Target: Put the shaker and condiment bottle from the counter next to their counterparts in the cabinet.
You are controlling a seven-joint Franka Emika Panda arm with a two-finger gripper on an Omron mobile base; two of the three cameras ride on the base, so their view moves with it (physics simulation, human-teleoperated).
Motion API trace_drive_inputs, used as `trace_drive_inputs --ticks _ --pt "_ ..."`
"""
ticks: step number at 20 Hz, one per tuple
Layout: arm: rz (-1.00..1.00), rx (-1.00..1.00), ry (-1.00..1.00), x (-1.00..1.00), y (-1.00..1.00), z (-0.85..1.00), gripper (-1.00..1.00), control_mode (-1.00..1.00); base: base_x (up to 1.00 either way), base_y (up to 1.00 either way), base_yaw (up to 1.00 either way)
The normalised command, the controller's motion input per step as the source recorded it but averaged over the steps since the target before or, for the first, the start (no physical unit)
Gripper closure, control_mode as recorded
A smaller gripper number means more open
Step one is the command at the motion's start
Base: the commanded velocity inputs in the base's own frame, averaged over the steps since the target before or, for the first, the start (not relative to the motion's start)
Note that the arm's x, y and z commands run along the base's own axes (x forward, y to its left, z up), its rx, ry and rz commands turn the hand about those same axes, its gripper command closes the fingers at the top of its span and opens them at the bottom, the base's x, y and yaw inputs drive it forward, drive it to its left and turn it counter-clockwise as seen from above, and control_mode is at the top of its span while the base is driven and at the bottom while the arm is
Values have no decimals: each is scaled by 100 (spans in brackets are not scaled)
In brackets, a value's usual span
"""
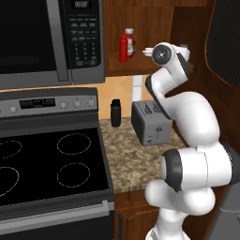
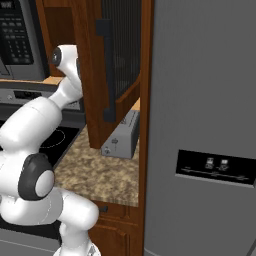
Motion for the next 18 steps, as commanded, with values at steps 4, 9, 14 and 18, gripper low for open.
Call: trace_drive_inputs --ticks 4,9,14,18 --pt "0 0 0 25 -18 -13 100 -100 0 0 0" --pt "0 0 0 27 -16 -12 100 -100 0 0 0" --pt "0 0 0 29 -7 -13 100 -100 0 0 0" --pt "0 0 -1 23 -1 -18 100 -100 0 0 0"
